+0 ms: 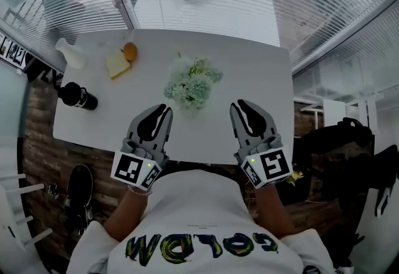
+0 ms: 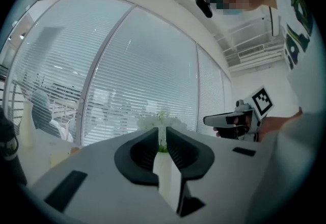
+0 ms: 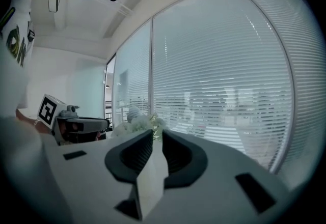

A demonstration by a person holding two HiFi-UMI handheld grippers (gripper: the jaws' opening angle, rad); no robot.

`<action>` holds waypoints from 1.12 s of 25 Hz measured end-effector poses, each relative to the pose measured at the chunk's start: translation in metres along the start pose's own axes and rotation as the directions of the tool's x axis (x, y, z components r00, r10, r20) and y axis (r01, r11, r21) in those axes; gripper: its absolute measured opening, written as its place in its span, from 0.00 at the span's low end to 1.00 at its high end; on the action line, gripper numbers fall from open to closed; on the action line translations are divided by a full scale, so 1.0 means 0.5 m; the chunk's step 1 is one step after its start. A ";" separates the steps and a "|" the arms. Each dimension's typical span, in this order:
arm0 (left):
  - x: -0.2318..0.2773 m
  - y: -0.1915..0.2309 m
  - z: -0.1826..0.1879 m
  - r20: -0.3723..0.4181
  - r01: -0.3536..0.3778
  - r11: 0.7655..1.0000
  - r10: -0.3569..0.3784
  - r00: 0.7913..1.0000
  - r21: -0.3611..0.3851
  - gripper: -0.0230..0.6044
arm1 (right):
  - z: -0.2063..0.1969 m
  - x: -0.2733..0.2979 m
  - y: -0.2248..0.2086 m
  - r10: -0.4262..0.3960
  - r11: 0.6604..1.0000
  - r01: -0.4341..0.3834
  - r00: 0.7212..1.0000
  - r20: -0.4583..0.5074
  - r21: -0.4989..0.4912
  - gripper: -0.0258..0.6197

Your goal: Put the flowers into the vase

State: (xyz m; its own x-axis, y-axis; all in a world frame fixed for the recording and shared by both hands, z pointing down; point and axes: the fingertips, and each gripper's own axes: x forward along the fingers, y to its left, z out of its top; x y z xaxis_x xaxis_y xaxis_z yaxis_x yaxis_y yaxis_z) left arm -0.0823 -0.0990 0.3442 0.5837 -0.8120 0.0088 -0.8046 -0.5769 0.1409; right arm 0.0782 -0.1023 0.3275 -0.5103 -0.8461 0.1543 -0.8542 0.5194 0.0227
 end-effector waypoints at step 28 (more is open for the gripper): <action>-0.009 -0.028 0.029 0.033 -0.011 1.000 0.011 0.999 -0.012 0.10 | 0.017 -0.067 -0.008 -0.074 0.997 0.074 0.997 -0.019 -0.014 0.09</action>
State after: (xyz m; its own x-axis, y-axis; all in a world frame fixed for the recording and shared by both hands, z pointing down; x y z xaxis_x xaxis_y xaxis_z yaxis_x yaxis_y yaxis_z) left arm -0.0753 -0.0886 0.3279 0.5709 -0.8207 -0.0225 -0.8093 -0.5671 0.1529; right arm 0.0980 -0.0772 0.3139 -0.4436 -0.8798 0.1708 -0.8882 0.4571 0.0475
